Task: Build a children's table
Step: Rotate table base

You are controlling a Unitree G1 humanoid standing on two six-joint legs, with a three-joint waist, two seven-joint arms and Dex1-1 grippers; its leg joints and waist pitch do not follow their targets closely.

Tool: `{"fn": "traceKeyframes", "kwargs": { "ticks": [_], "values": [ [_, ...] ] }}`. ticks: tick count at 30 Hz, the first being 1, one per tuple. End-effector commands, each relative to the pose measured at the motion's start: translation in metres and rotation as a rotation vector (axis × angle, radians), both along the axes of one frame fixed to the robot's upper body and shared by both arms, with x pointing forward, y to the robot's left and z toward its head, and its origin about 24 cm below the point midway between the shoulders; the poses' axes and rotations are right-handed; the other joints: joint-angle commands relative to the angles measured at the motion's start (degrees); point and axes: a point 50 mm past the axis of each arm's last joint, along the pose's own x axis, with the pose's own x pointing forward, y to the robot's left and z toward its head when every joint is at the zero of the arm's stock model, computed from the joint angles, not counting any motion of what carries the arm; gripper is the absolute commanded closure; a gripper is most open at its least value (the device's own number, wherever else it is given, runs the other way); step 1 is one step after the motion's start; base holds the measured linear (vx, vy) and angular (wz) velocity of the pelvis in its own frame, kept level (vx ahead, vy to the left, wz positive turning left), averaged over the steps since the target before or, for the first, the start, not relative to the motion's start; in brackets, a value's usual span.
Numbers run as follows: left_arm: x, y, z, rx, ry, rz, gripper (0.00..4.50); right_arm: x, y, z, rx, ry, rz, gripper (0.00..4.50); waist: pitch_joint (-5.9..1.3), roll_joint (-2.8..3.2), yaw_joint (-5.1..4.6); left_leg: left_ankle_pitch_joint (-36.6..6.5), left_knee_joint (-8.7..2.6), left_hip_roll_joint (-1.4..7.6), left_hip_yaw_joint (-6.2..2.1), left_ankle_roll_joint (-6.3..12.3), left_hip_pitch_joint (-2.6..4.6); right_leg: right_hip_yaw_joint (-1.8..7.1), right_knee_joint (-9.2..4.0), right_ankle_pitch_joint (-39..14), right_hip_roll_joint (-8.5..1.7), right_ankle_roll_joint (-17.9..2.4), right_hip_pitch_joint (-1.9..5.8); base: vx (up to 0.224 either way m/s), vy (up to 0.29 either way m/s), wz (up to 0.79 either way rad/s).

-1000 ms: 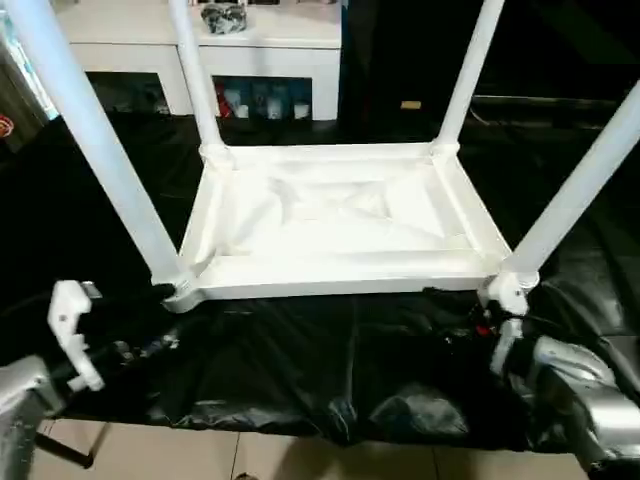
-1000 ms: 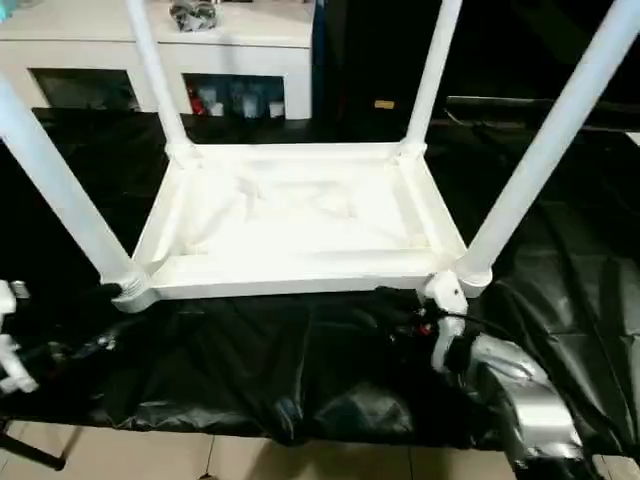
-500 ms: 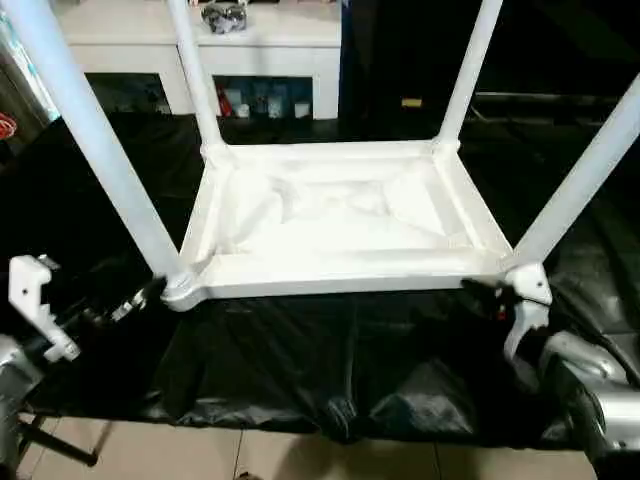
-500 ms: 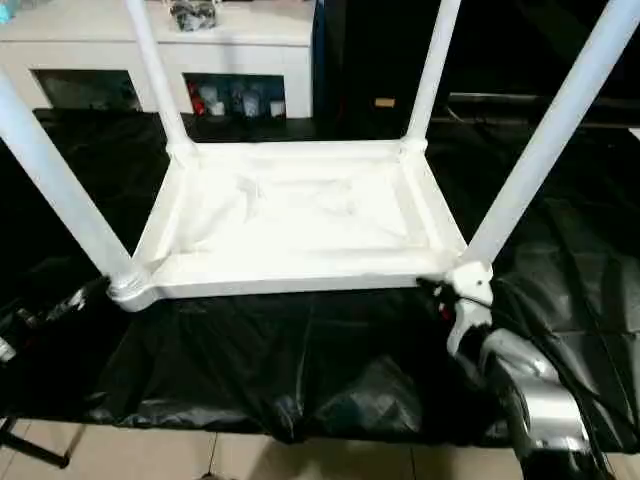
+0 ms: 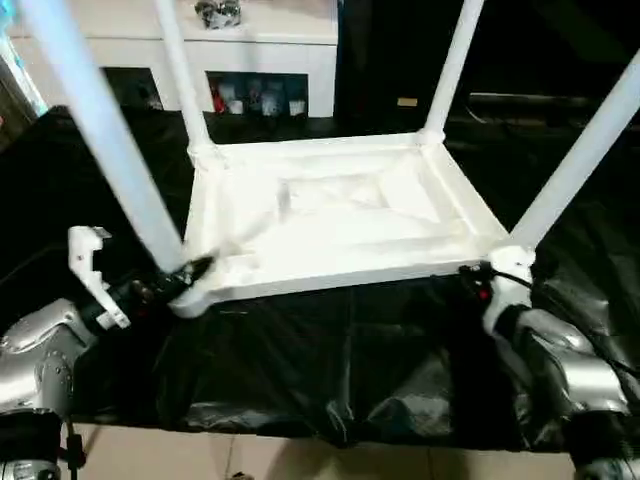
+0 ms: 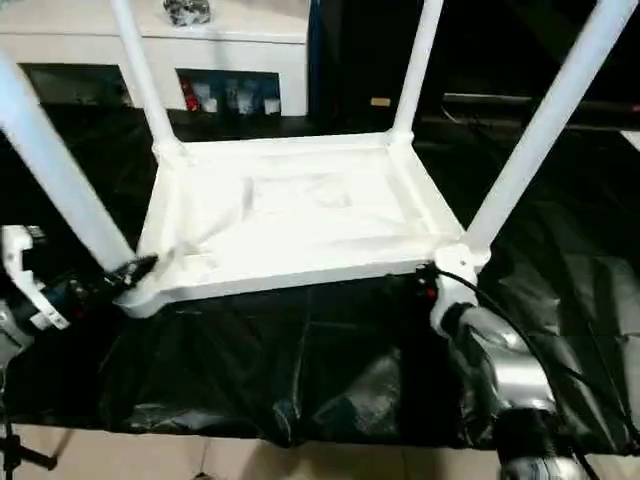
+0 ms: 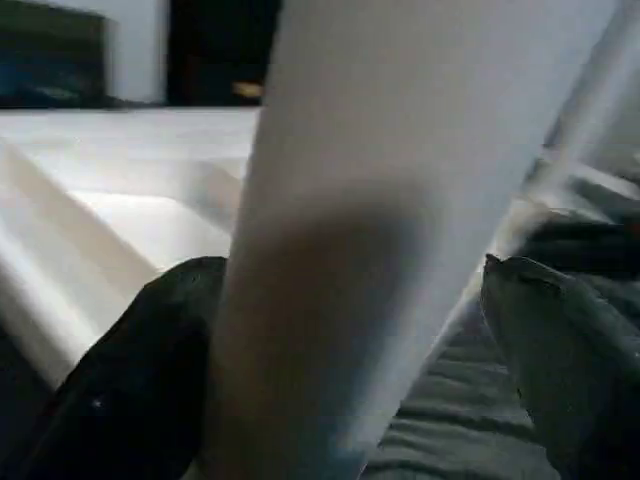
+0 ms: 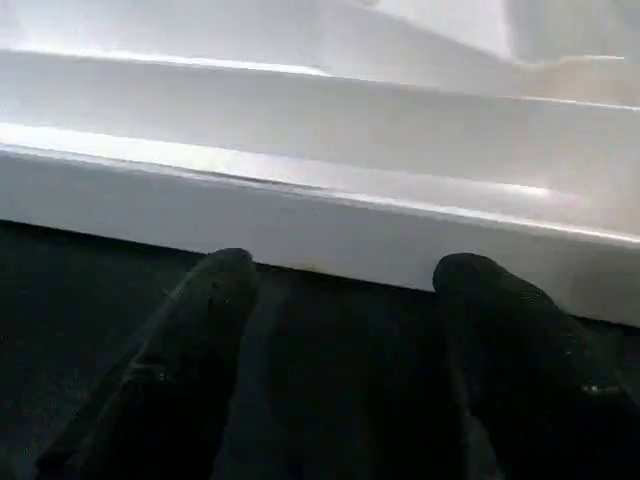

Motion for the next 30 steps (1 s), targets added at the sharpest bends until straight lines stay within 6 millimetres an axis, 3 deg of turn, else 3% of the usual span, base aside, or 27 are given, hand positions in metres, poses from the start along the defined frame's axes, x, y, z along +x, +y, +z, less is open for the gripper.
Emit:
{"fn": "traceKeyframes", "kwargs": {
  "ticks": [1,4,5,7,9,10,12,13,16,18,20,23,27,30],
  "values": [
    [-0.007,-0.011,0.007,-0.028,0.03,-0.136,0.04,0.006,0.01,0.002,-0.007,-0.013,0.04,1.23,-3.73,0.25,0.35,-13.53,-3.89,1.05,0.43,-0.21,0.92,1.71,-2.36,-11.39,-2.1,-13.53,2.37,0.0,0.0,0.0],
    [-0.021,-0.015,0.01,-0.032,0.098,-0.262,0.04,0.011,0.022,0.001,-0.007,-0.018,0.076,1.23,-3.79,0.17,0.35,-12.72,-3.69,0.98,0.54,0.05,0.82,1.81,-2.04,-9.89,-2.06,-14.09,2.34,0.0,0.0,0.0],
    [-0.028,-0.017,0.009,-0.026,0.138,-0.308,0.04,0.013,0.026,0.001,-0.009,-0.02,0.092,1.23,-3.58,-0.04,0.16,-12.27,-3.84,0.77,0.48,0.27,0.25,1.85,-2.1,-10.31,-1.87,-13.67,2.68,0.0,0.0,0.0],
    [-0.034,-0.02,0.008,-0.023,0.17,-0.344,0.04,0.014,0.03,0.0,-0.008,-0.021,0.103,1.23,-3.59,0.03,0.2,-12.59,-3.67,0.73,0.61,0.35,0.66,1.93,-2.2,-10.74,-1.82,-13.62,2.43,0.0,0.0,0.0],
    [-0.051,-0.033,0.008,-0.049,0.237,-0.433,0.04,0.02,0.041,0.0,-0.009,-0.021,0.142,1.23,-3.53,-0.42,-0.26,-12.75,-3.82,0.85,0.47,0.07,0.24,1.91,-1.95,-11.35,-1.88,-13.7,2.7,0.0,0.0,0.0],
    [-0.054,-0.038,0.009,-0.061,0.246,-0.451,0.04,0.021,0.045,0.0,-0.007,-0.021,0.152,1.23,-3.38,-0.28,-0.28,-14.09,-3.83,0.84,0.61,0.15,0.68,2.0,-2.37,-13.69,-1.79,-13.25,2.34,0.0,0.0,0.0],
    [-0.062,-0.06,0.013,-0.095,0.247,-0.516,0.04,0.025,0.058,-0.001,0.0,-0.019,0.203,1.23,-3.42,-0.49,-0.57,-14.29,-3.8,0.87,0.51,-0.11,0.54,2.14,-2.21,-14.14,-1.87,-13.28,2.47,0.0,0.0,0.0],
    [-0.063,-0.065,0.014,-0.101,0.245,-0.531,0.04,0.025,0.062,-0.001,0.0,-0.018,0.218,1.23,-3.19,-0.46,-0.56,-15.14,-3.88,0.85,0.56,-0.27,0.77,2.21,-2.57,-15.47,-1.77,-12.97,2.13,0.0,0.0,0.0],
    [-0.062,-0.079,0.016,-0.122,0.224,-0.556,0.04,0.026,0.072,-0.002,-0.002,-0.018,0.257,1.23,-3.23,-0.63,-0.76,-15.73,-3.88,0.73,0.48,-0.74,0.73,2.29,-2.54,-16.07,-1.76,-12.55,2.24,0.0,0.0,0.0],
    [-0.059,-0.098,0.019,-0.148,0.207,-0.607,0.04,0.029,0.087,-0.003,0.011,-0.019,0.293,1.23,-3.15,-1.21,-1.27,-16.16,-3.88,0.56,0.32,-0.91,0.44,2.38,-2.61,-18.41,-1.84,-11.46,2.33,0.0,0.0,0.0],
    [-0.057,-0.112,0.022,-0.173,0.189,-0.649,0.04,0.029,0.097,-0.003,0.02,-0.017,0.318,1.23,-3.16,-1.3,-1.34,-16.12,-3.77,0.46,0.29,-1.32,0.47,2.51,-2.85,-20.34,-1.86,-10.32,2.28,0.0,0.0,0.0],
    [-0.055,-0.121,0.025,-0.187,0.176,-0.676,0.04,0.03,0.104,-0.003,0.032,-0.016,0.339,1.23,-3.32,-1.43,-1.34,-15.2,-3.65,0.53,0.29,-1.24,0.59,2.63,-2.7,-18.59,-1.76,-10.51,2.18,0.0,0.0,0.0],
    [-0.04,-0.16,0.024,-0.221,0.104,-0.687,0.04,0.028,0.116,-0.007,0.041,-0.007,0.371,1.23,-3.29,-1.58,-1.19,-15.4,-3.56,0.57,0.42,-1.21,0.78,2.6,-2.73,-16.56,-1.52,-11.14,2.01,0.0,0.0,0.0],
    [-0.03,-0.176,0.022,-0.223,0.058,-0.644,0.04,0.028,0.117,-0.008,0.041,-0.007,0.371,1.23,-3.38,-1.87,-1.34,-16.56,-3.71,0.52,0.14,-1.58,0.32,2.48,-2.78,-16.94,-1.62,-10.34,2.44,0.0,0.0,0.0]
  ]
}}
